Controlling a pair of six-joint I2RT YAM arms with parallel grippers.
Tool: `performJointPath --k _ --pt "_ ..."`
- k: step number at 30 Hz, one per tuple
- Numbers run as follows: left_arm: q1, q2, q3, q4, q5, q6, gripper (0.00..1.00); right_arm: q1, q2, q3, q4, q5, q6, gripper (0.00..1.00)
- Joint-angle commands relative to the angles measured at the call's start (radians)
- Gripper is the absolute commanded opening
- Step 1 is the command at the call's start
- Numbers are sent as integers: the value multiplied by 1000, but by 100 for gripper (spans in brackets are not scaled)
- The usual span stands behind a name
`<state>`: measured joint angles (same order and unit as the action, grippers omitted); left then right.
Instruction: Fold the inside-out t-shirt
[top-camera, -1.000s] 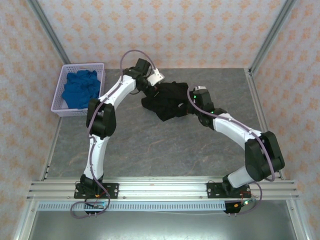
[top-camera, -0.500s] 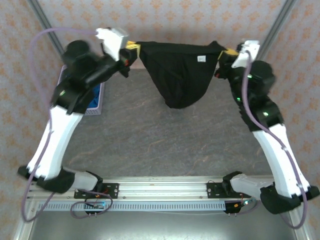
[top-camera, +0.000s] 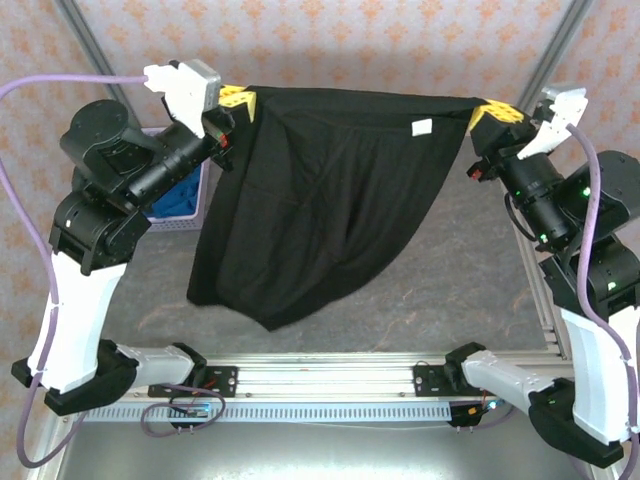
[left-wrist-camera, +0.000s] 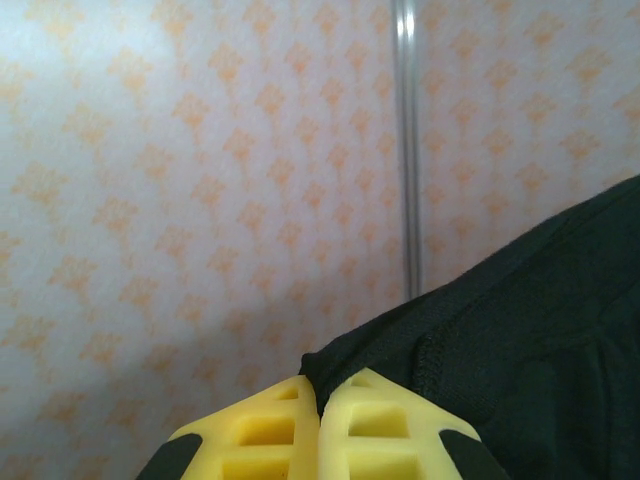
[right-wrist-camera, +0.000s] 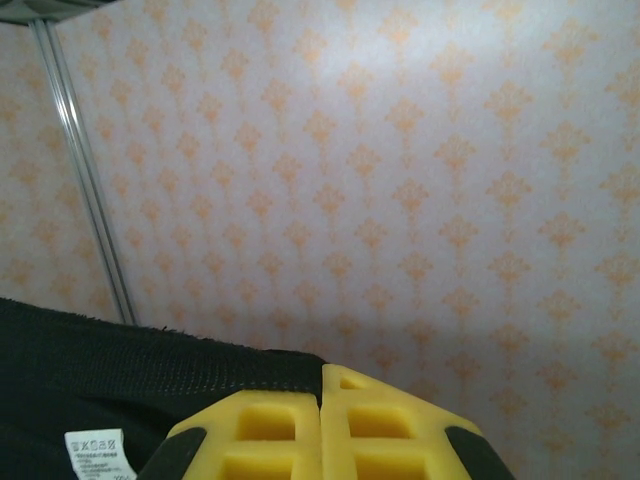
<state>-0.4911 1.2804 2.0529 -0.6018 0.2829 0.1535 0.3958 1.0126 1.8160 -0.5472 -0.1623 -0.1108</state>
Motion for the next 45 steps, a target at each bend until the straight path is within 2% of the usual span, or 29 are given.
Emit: performJointPath --k 1,6,10,12,14,16,17,18,19,21,22,23,24,26,28,32,36,38,42,45 --pt "42 62 42 -34 -223 -27 0 -29 12 7 -12 149 23 0" --pt "170 301 76 -24 -155 -135 0 -28 144 -42 66 279 11 0" --pt "231 604 270 -108 -162 -170 0 -28 385 -15 116 362 31 0" --pt "248 776 449 -208 -144 -195 11 -28 502 43 102 372 37 0" --pt "258 917 628 -308 -140 -207 29 -30 631 138 33 376 44 0" --pt "260 990 724 -401 -155 -214 45 -32 741 250 -92 380 48 6" --pt "261 990 712 -439 -154 -219 50 -32 788 292 -154 384 46 12" --pt "260 970 655 -454 -145 -231 53 -32 814 303 -189 385 43 18" --pt "253 913 513 -419 -123 -247 55 -32 822 283 -207 382 40 26" --pt "216 736 97 -192 -86 -252 60 -32 799 174 -183 368 42 37" --pt "192 646 -109 -58 -99 -253 67 -32 773 93 -149 354 45 42" --pt "176 574 -264 36 -109 -261 70 -32 745 13 -117 339 51 47" --pt "169 554 -345 79 -100 -269 71 -34 725 -53 -93 324 59 50" --pt "167 594 -388 65 -67 -263 71 -39 693 -170 -67 282 85 53" --pt "158 709 -289 -42 -87 -227 70 -46 673 -258 -51 221 114 55" --pt "129 859 -146 -101 -132 -185 67 -32 617 -467 -12 44 205 57" --pt "134 974 -59 -147 -213 -185 58 -20 524 -697 65 85 278 60" --pt "141 1007 -36 -132 -194 -195 48 -36 497 -784 106 121 306 62" --pt "147 1028 0 -115 -116 -208 17 -89 552 -836 190 123 374 64" --pt "159 983 -15 -98 -82 -225 4 -98 654 -813 271 68 429 64"
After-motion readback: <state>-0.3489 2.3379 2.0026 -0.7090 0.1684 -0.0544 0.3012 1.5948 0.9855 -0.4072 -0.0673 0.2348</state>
